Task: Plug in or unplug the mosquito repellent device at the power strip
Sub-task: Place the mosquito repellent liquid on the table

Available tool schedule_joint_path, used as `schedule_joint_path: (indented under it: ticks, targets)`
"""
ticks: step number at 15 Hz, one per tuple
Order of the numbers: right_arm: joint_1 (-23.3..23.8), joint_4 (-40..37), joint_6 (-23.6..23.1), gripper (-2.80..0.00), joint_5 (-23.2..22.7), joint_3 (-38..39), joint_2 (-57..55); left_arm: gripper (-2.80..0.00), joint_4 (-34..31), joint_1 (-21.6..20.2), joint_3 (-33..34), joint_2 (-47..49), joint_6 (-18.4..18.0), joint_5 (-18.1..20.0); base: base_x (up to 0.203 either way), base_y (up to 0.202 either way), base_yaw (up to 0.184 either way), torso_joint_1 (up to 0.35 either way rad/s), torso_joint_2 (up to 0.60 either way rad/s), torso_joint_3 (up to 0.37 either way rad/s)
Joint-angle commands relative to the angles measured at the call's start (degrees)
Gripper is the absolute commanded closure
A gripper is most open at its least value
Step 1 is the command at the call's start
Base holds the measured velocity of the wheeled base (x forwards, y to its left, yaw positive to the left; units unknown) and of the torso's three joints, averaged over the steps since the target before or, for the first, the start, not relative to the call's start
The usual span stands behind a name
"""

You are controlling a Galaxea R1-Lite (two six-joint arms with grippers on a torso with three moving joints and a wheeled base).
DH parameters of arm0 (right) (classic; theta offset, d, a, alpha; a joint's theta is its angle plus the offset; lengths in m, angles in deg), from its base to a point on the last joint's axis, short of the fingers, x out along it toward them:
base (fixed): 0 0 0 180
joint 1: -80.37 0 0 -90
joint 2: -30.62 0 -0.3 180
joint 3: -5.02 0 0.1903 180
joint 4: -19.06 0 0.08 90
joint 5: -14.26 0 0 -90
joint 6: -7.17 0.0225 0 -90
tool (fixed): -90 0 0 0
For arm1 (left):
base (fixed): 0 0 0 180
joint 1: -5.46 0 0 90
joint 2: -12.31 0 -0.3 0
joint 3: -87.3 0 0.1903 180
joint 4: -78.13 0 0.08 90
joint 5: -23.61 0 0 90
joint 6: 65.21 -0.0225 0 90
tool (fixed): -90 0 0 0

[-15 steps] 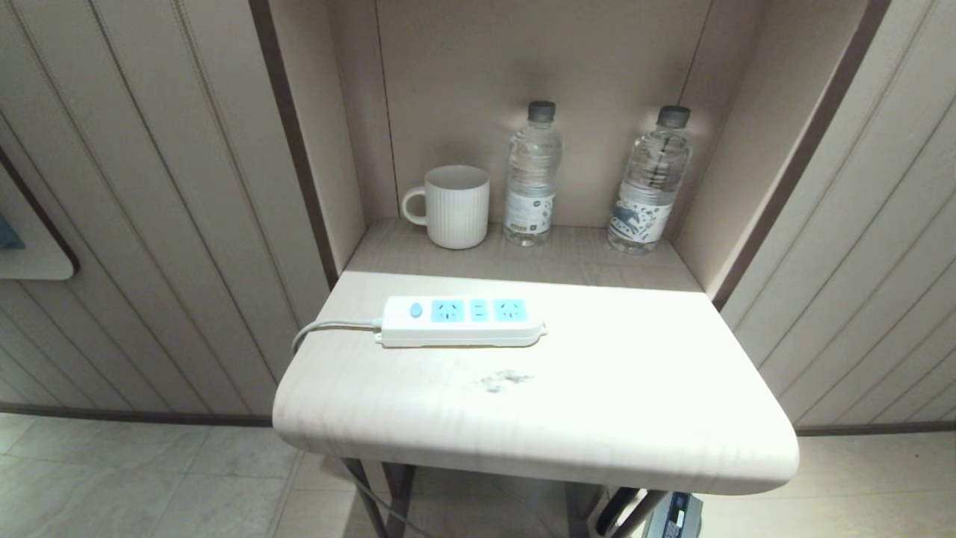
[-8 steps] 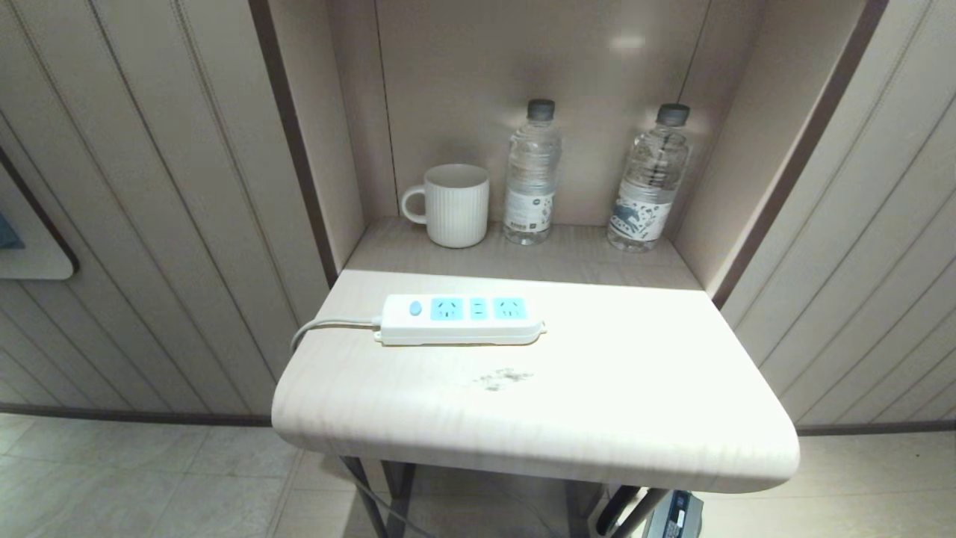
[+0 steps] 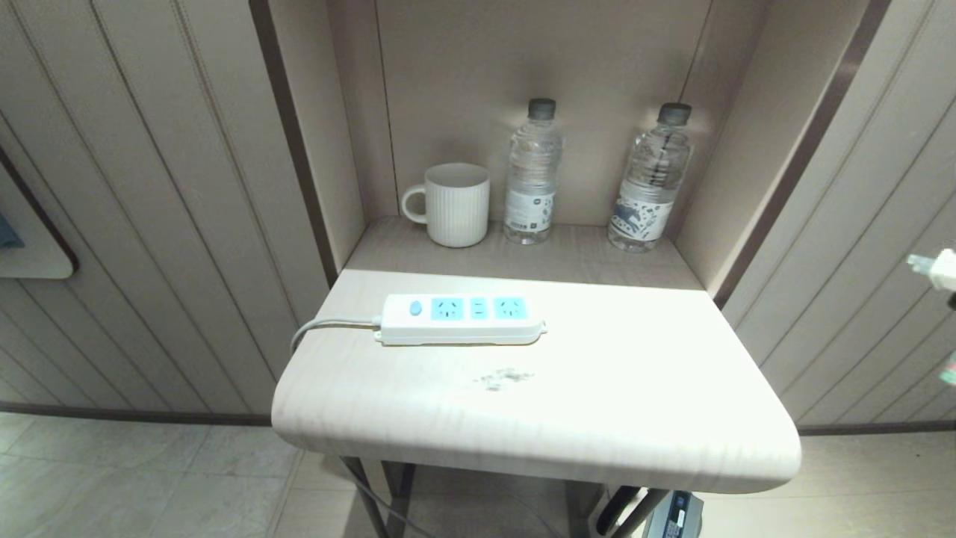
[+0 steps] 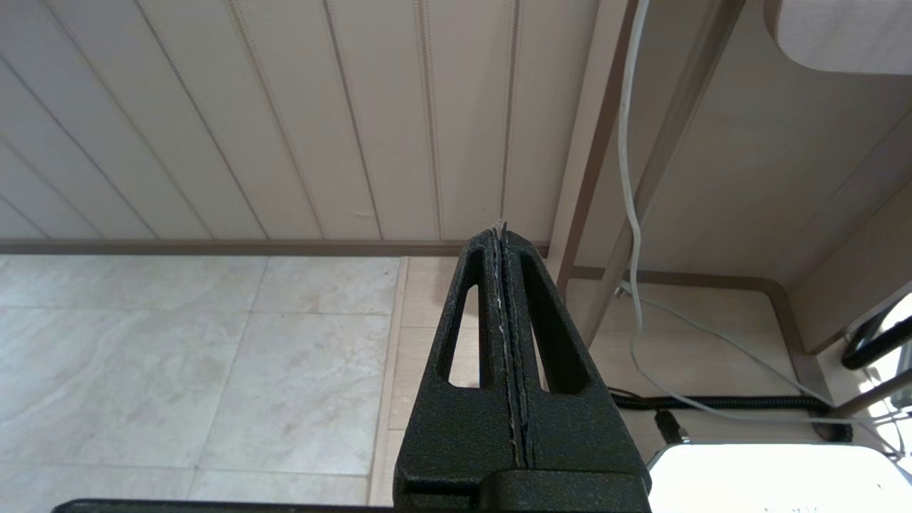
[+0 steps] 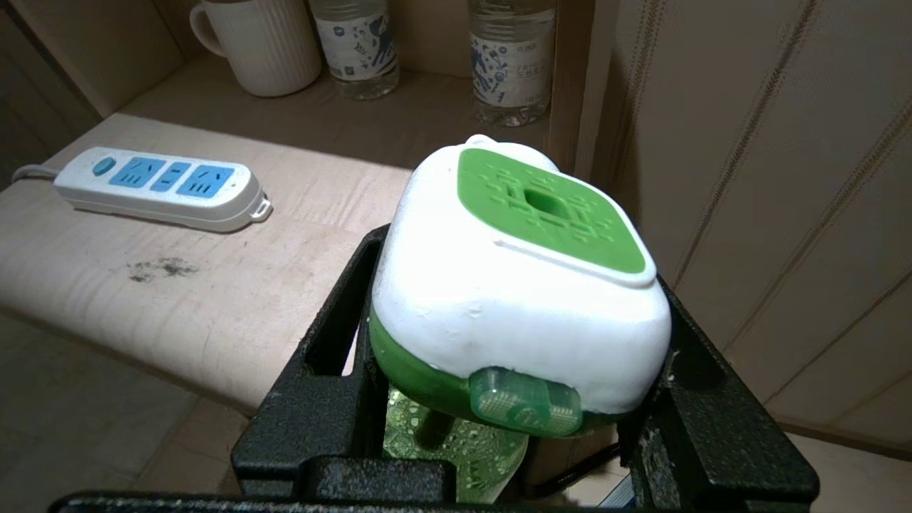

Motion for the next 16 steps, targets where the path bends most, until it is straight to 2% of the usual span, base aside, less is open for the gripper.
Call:
schedule_joint_path:
  ticks: [1,3,4,5,7,8,9,12,16]
  targets:
    - [-4.20,0.56,-0.92,0.00,1.42,-0.23,-4.41,0.00,-0.07,0.00,0.01,0.02,-0.01,0.00,0.000,0.000,0.000,0.000,0.00,0.000]
    - [-13.89,2.06,-1.75,0.00,10.02,-1.09,-7.31,0.00,-0.07,0.00,0.01,0.02,-0.01,0.00,0.000,0.000,0.000,0.000,0.00,0.000]
    - [-20.60,3.43,-1.89,0.00,16.48,-1.36,-8.98,0.00,-0.07,0.00,0.01,0.02,-0.01,0.00,0.000,0.000,0.000,0.000,0.00,0.000]
    - [-28.16,5.41,-1.95,0.00,24.55,-1.47,-10.94,0.00,-0.07,0.00,0.01,0.02,-0.01,0.00,0.000,0.000,0.000,0.000,0.00,0.000]
    - [-39.75,11.88,-1.93,0.00,42.54,-1.35,-15.61,0.00,-0.07,0.00,0.01,0.02,-0.01,0.00,0.000,0.000,0.000,0.000,0.00,0.000]
    - [-42.33,15.15,-1.93,0.00,46.94,-1.00,-17.40,0.00,-0.07,0.00,0.01,0.02,-0.01,0.00,0.000,0.000,0.000,0.000,0.00,0.000]
    - [-42.72,18.60,-1.96,0.00,47.95,-0.38,-19.20,0.00,-0.07,0.00,0.01,0.02,-0.01,0.00,0.000,0.000,0.000,0.000,0.00,0.000]
    - [-36.01,32.68,-2.27,0.00,50.46,2.80,-26.73,0.00,-0.07,0.00,0.01,0.02,-0.01,0.00,0.000,0.000,0.000,0.000,0.00,0.000]
    - [-35.10,43.70,-5.73,0.00,52.30,6.82,-33.65,0.00,-0.07,0.00,0.01,0.02,-0.01,0.00,0.000,0.000,0.000,0.000,0.00,0.000]
